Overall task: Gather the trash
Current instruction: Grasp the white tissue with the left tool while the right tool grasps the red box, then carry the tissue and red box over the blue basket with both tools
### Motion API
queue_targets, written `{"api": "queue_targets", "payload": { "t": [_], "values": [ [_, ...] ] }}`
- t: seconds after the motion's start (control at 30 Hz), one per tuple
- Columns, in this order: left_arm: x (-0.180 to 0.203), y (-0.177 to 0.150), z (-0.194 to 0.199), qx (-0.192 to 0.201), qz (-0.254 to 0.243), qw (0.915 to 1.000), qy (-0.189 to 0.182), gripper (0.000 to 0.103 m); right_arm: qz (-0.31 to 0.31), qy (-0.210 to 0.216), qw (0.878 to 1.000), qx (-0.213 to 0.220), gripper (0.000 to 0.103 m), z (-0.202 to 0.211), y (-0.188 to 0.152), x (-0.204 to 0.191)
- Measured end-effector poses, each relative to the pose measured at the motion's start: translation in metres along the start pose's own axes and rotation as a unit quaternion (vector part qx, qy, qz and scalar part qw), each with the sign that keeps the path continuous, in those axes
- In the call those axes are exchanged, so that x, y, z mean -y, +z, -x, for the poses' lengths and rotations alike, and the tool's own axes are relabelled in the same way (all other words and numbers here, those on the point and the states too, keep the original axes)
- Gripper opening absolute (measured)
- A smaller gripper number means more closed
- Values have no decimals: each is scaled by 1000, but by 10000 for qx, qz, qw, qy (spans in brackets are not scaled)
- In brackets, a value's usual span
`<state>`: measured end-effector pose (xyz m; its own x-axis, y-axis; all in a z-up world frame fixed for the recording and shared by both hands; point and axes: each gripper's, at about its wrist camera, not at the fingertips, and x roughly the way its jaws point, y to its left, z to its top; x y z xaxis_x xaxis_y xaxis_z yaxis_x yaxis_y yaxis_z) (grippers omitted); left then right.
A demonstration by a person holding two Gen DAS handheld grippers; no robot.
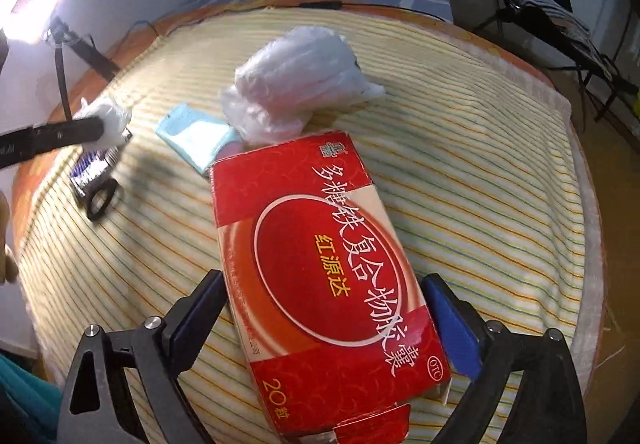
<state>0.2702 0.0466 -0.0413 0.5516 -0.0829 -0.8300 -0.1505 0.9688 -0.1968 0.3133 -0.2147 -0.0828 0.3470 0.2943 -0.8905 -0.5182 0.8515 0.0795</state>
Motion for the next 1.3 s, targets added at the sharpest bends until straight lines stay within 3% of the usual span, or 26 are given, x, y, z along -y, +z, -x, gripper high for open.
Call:
{"api": "queue_targets", "payload": {
  "t": [0.37,0.73,1.3],
  "values": [
    [-1,-10,36,193,-129,9997,-34,34,248,17,9994,245,90,38,-12,-12],
    [9,-39,76,305,-465,9984,-135,34,607,-72,9968,513,83,78,-41,-35],
    [19,-89,112,225,-923,9952,-244,34,811,12,9926,906,82,127,-65,-62]
  ]
}}
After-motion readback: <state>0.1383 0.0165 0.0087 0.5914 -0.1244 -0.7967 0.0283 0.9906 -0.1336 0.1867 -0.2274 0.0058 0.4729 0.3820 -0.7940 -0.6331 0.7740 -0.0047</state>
